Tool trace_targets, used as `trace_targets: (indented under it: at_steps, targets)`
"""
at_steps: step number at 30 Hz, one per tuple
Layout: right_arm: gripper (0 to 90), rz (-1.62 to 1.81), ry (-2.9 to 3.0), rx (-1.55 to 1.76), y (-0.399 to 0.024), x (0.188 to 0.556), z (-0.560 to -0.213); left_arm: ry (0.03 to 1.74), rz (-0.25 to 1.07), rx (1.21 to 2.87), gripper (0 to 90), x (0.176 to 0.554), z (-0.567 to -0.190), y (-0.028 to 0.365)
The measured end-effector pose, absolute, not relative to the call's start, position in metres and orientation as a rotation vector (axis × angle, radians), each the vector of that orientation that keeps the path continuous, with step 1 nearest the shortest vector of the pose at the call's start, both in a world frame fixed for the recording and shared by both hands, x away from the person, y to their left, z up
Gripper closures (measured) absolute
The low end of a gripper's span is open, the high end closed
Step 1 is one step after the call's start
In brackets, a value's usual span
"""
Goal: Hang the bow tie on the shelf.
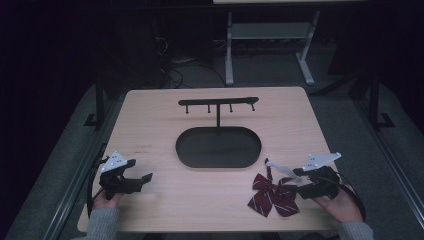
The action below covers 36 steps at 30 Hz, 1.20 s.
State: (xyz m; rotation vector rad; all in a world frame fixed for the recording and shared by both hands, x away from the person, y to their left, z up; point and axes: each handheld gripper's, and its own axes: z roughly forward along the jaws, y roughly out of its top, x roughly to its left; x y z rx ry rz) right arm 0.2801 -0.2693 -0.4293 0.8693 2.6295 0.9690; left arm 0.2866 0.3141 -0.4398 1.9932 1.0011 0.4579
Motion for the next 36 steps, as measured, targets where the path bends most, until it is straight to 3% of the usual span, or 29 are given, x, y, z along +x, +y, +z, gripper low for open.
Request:
trace_targets:
  at_steps: [6,36]
  targets:
    - [44.1,0.990,2.654,0.873,-0.269,0.298,-0.424,1.001,0.456,1.991,13.0,0.286,-0.440,0.313]
    - [55.5,0.860,2.816,0.872,-0.252,0.359,-0.432,1.001,0.454,1.992,13.0,0.285,-0.438,0.314]
